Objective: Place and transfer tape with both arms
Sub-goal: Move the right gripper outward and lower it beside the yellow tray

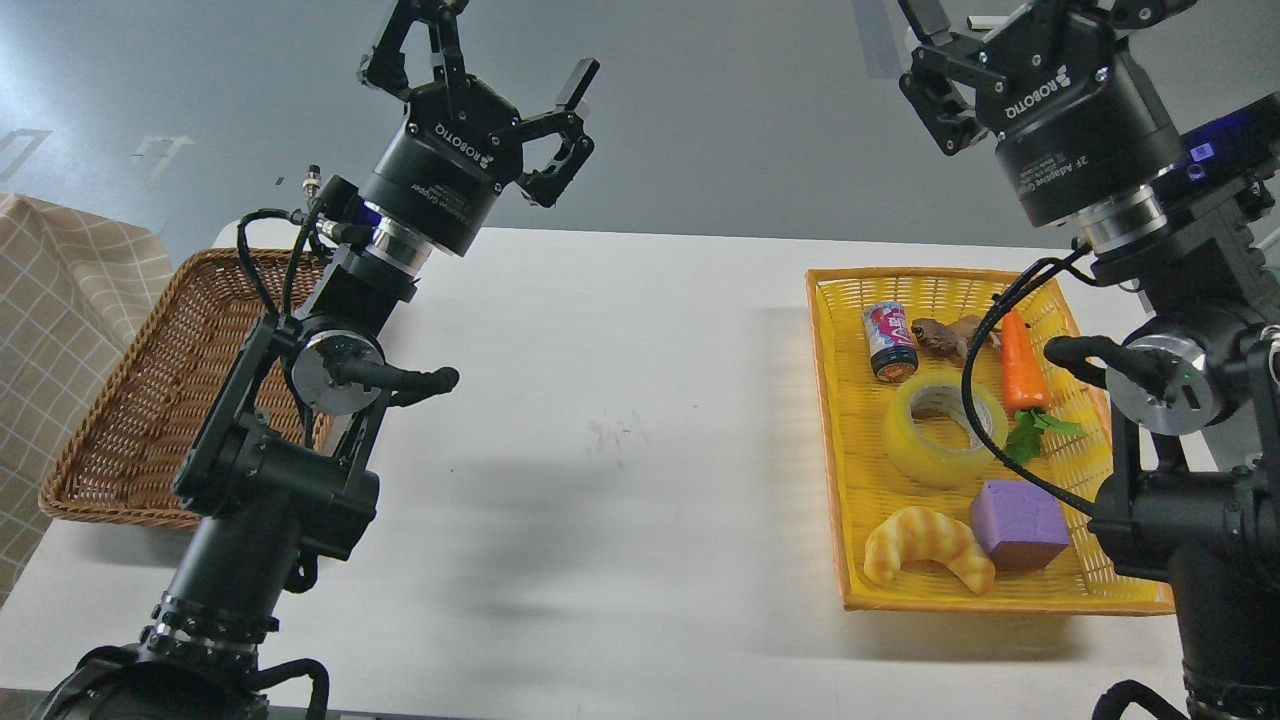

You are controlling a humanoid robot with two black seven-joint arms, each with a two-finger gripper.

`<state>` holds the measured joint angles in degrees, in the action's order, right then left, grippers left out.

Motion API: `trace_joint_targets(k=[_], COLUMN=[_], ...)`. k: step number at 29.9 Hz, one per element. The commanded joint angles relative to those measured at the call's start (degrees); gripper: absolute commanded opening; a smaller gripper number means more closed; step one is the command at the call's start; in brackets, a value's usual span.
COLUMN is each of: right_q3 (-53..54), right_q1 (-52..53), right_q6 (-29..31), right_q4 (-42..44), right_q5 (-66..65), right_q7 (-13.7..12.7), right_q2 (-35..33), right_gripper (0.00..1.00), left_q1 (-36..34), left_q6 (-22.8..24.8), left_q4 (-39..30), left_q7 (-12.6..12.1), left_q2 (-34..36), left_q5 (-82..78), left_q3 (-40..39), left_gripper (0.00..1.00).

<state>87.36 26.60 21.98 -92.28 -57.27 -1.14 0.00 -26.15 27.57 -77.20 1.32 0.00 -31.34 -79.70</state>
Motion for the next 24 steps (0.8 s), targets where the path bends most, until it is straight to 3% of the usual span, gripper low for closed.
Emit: trace_joint_targets(k=[1,24], right_q3=[-0.2,0.7], right_q1=[-0.9,-0.8], right_q6=[1.7,1.8], right_q4=[-0.4,0.0], right_q5=[0.0,-0.5], right_q7=[0.0,0.1], right_q2=[0.0,0.0], right_gripper=[1.0,1.0], left_q1=[0.7,0.2], left_q6=[0.4,-0.9], left_q4=[-1.5,-1.3], left_q7=[0.3,1.0], left_q2=[0.0,0.0], left_q5=[0.2,0.7], left_q3=[-0.1,-0.1], left_gripper=[0.98,0.98])
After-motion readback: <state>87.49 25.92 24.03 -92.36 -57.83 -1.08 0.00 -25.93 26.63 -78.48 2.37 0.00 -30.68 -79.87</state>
